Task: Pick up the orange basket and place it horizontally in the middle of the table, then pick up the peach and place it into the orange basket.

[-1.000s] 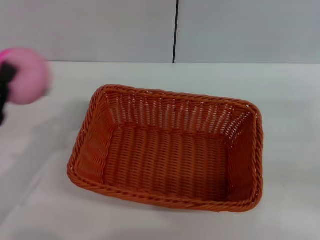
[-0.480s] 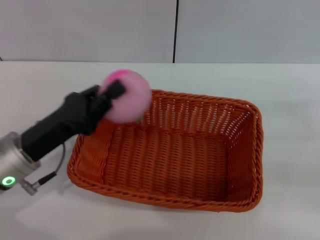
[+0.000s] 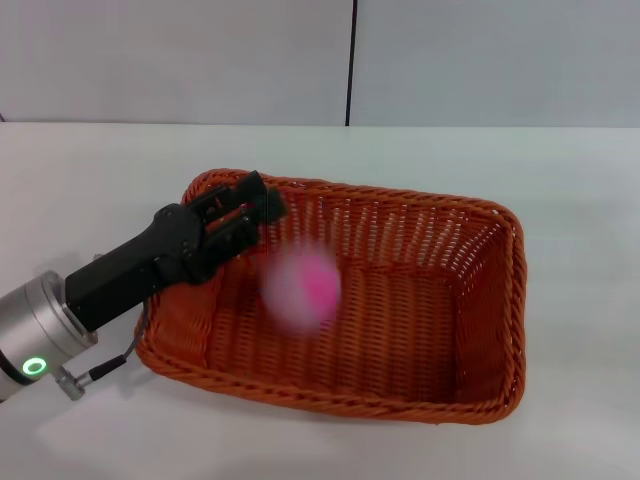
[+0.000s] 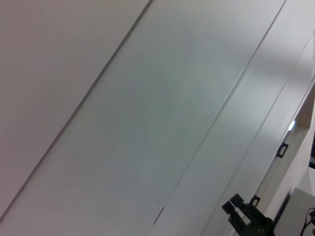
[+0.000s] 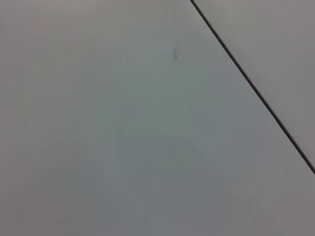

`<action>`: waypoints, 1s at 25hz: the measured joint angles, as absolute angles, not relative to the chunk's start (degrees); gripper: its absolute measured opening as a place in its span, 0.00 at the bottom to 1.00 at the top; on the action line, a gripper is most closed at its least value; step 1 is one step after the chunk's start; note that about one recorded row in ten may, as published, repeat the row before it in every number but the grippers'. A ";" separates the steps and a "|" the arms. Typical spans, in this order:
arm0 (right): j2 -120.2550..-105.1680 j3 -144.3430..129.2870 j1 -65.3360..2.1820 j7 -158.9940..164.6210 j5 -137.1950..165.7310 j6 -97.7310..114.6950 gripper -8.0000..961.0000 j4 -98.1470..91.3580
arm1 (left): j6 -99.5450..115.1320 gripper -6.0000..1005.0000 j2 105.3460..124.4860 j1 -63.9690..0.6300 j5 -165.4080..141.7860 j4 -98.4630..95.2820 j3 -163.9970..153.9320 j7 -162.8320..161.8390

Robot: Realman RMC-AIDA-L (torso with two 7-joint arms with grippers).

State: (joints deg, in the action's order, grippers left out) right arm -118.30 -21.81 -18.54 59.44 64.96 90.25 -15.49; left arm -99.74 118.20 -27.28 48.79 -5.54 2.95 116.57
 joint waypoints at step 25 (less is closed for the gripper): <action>-118.30 -20.67 -18.02 59.76 64.77 90.80 0.48 -15.75 | -107.94 0.85 118.27 -17.67 50.48 -2.91 34.44 134.30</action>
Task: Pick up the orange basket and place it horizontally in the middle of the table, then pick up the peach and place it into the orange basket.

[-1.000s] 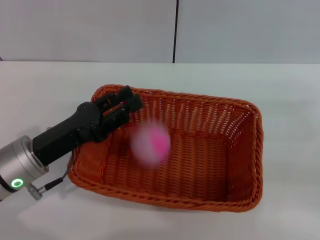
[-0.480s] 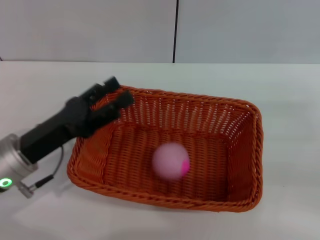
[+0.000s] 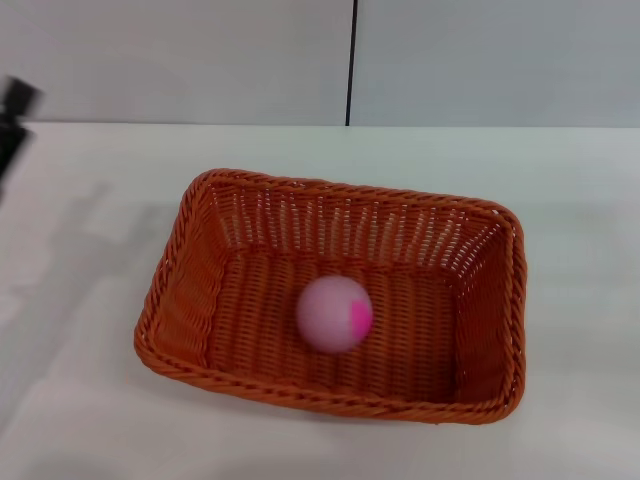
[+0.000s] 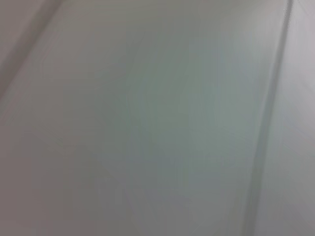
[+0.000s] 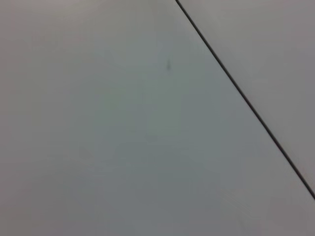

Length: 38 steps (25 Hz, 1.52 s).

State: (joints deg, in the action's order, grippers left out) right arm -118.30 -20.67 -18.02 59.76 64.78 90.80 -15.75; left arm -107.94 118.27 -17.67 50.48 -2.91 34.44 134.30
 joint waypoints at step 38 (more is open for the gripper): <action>-118.48 -17.93 -16.71 59.41 64.77 90.26 0.48 -14.95 | -108.13 0.70 118.46 -11.56 50.36 5.36 49.95 154.82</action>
